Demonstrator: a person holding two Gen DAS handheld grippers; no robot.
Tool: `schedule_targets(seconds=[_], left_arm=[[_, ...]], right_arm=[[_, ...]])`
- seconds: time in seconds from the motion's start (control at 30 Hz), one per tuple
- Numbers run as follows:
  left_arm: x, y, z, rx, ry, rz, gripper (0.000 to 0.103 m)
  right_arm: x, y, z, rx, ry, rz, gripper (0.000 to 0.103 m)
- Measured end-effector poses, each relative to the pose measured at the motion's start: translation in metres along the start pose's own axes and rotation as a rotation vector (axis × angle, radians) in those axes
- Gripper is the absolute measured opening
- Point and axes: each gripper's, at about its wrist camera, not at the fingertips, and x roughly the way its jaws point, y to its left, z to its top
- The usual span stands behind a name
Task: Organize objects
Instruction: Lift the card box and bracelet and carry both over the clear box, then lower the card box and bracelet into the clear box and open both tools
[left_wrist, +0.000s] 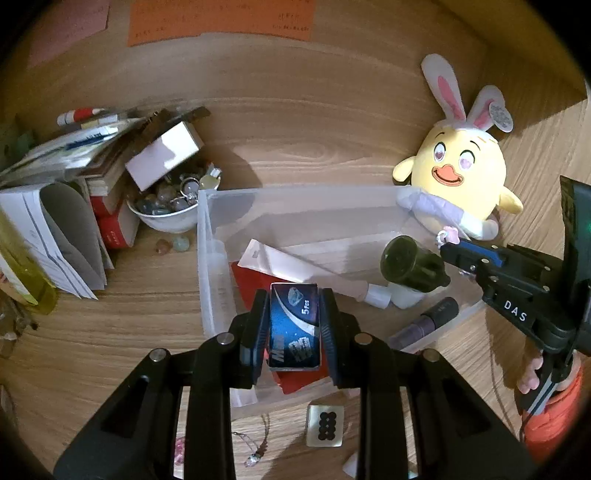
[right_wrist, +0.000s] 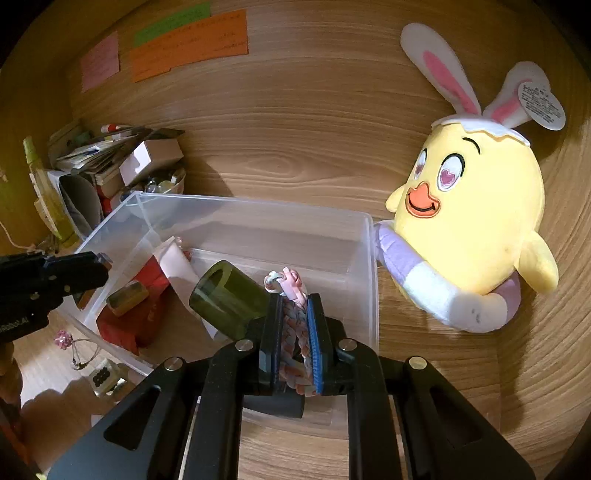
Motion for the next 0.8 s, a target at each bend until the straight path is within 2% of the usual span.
schedule_targets(seconds=[0.2, 0.3, 0.43, 0.53, 0.6, 0.67, 0.8], left_arm=[[0.001, -0.003, -0.001, 0.01, 0.004, 0.027, 0.028], [-0.002, -0.005, 0.0, 0.013, -0.006, 0.038, 0.039], [-0.011, -0.009, 0.0, 0.03, -0.041, 0.046, 0.051], [-0.019, -0.012, 0.001, 0.036, -0.062, 0.046, 0.059], [-0.025, -0.013, 0.001, 0.038, -0.074, 0.048, 0.063], [-0.03, -0.014, 0.001, 0.039, -0.084, 0.048, 0.072], [-0.042, -0.015, 0.0, 0.04, -0.107, 0.055, 0.082]], right_arm=[[0.001, 0.0, 0.0, -0.002, 0.009, -0.007, 0.012], [0.001, 0.002, 0.0, -0.016, 0.023, 0.011, 0.016], [-0.005, 0.008, 0.0, -0.032, 0.005, 0.017, 0.046], [-0.012, 0.014, 0.001, -0.056, -0.025, 0.004, 0.05], [-0.015, 0.018, 0.001, -0.068, -0.034, 0.013, 0.056], [-0.018, 0.021, 0.001, -0.074, -0.042, 0.012, 0.064], [-0.026, 0.027, 0.001, -0.1, -0.058, 0.003, 0.067]])
